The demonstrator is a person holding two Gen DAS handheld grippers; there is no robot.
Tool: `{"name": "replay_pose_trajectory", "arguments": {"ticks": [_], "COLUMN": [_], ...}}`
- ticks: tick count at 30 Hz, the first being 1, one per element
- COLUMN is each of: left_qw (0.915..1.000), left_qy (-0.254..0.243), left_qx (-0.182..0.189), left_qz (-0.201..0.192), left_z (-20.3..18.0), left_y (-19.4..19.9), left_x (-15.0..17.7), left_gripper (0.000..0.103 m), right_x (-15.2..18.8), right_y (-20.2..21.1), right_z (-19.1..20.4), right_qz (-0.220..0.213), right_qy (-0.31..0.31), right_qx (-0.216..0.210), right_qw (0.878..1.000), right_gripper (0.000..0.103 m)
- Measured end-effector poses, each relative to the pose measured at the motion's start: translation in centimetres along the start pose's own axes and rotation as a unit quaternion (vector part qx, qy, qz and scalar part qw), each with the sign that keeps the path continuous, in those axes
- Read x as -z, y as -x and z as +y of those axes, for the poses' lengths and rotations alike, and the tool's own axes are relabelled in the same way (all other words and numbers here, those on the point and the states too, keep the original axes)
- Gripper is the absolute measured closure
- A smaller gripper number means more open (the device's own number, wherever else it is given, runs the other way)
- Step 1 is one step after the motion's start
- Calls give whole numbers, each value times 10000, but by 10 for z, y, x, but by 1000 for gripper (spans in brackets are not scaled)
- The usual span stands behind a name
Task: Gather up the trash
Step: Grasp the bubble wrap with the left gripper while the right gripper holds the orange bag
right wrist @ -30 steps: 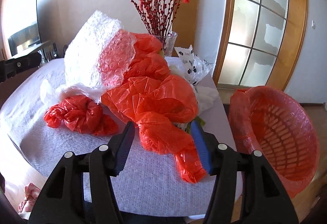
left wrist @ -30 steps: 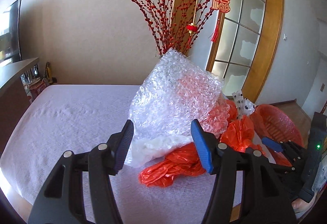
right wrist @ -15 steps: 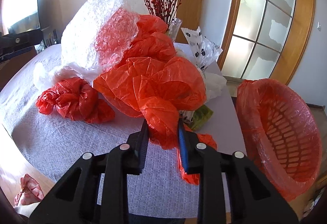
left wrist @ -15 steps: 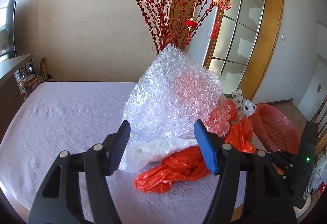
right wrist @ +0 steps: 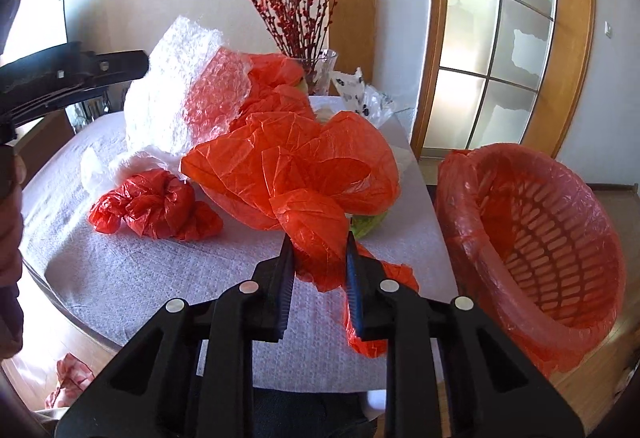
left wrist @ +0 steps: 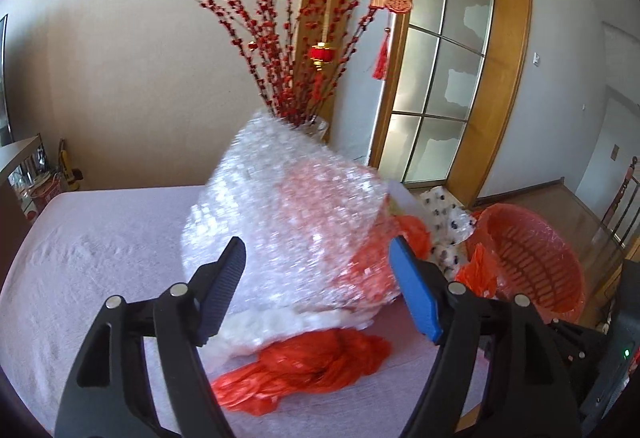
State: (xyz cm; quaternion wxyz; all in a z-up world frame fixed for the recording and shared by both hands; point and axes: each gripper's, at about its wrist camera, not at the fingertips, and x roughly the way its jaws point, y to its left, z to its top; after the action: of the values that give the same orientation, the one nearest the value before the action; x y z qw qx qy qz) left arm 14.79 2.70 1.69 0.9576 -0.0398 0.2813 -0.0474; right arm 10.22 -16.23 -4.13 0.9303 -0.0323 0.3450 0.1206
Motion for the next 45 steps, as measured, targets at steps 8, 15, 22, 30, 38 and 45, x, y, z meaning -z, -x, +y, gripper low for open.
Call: {"name": "replay_pose_trajectory", "arguments": {"ticks": [8,15,22,30,38,45], "left_qw": [9974,9927,9965,9997,9984,9966], "left_qy": [-399,-578,-299,-66,99,152], "left_qx": [-604,-1041,-705,-175,226,534], "left_qz": [51,209,320,-150,-507,-604], "left_z": [-41,-48,-33,-16,-12,-22], "left_y": [-36,-61,-64,-23,12,13], "left_x": [-9,-14,-14,-27,-45,-53], "left_gripper": [30,53,99,100,100,100], "right_x": [8,13,15,11,-1,-7], "right_y": [9,10,13,21,27,27], "right_z": [-24,-37,-36,-41,-45,-48], "right_qz": [49,106,69,-54,-237,-349], "right_qy": [-283,-511,-515,-620,-700,-784], "right_qx": [74,-6,-59,-134,-185,-181], "right_qw": [9996,9986,9986,9980,9971,9961], "right_gripper": [79,79,79,79,79,79]}}
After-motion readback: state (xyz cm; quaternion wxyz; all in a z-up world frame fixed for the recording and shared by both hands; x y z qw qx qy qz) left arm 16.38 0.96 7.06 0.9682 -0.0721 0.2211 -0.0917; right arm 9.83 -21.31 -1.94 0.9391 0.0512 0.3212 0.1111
